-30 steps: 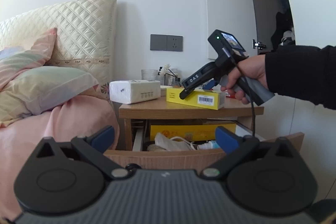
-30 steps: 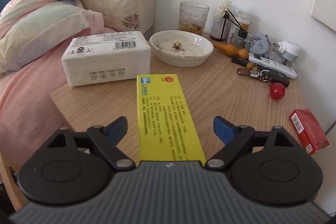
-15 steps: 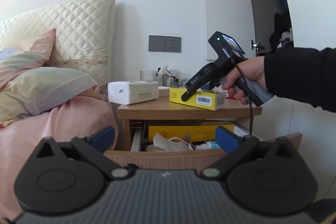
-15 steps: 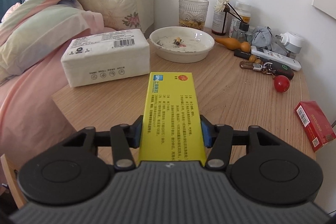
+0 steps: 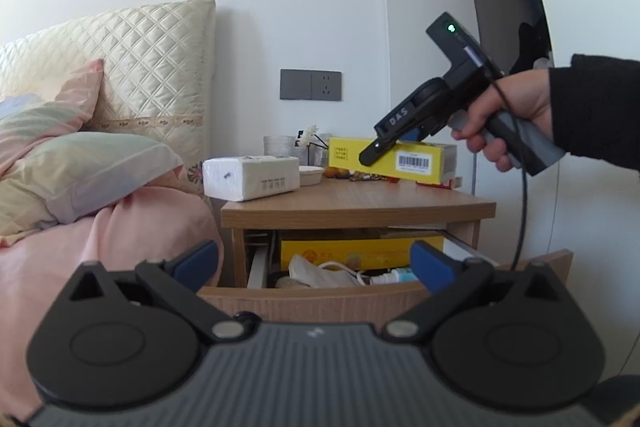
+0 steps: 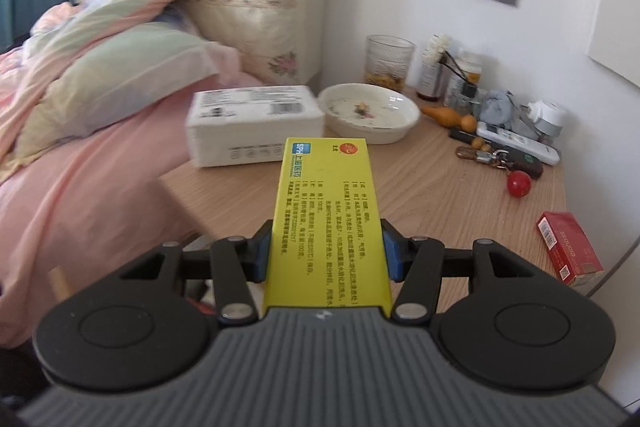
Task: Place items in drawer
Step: 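Lift and carry the yellow box with the right tool into the open drawer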
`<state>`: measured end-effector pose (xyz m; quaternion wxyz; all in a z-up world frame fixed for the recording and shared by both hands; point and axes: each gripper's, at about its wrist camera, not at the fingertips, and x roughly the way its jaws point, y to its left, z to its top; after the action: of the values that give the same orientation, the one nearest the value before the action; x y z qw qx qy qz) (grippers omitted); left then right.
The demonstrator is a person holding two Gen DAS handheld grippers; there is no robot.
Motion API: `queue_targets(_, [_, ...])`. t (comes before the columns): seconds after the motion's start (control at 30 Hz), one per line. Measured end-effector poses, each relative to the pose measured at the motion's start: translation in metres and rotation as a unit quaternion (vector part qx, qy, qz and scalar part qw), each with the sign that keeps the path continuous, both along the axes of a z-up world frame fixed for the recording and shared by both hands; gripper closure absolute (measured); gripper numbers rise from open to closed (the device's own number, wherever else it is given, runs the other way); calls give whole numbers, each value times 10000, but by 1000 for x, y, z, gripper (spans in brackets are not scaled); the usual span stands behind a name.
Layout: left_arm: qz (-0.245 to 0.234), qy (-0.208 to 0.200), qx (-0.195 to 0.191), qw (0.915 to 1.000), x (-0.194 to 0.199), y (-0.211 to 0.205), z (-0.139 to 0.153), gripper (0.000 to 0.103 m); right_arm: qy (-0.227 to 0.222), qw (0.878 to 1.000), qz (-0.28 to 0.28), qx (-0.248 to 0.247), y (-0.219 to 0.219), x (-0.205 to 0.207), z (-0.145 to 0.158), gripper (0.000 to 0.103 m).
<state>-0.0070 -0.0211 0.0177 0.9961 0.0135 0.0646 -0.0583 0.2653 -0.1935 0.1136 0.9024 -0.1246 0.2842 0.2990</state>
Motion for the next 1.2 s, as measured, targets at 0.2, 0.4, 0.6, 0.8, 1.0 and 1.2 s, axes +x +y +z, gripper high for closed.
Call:
queue_targets(0.2, [-30,-3,54,10000,-1,-5,-2,0,28,9980,618,-135,2,-40,1,47])
queue_targets(0.4, [-26,-2,57,10000,-2,-7,-1,0,207,9940,1038,-271,0,-59,-10,47])
queue_targets(0.6, [-9,11,63,10000,0,-8,-1,0,379,9907,1259,-337,-3,-70,-24,47])
queue_targets(0.8, [-30,10,44,10000,-1,-7,-1,0,524,9887,1319,-480,-5,-71,-41,47])
queue_targets(1.0, [-1,35,13,10000,0,-5,-1,0,648,9883,1206,-671,-8,-57,-58,47])
queue_targets(1.2, [-12,56,27,10000,1,-6,-1,0,841,9854,1120,-968,-5,-41,-83,47])
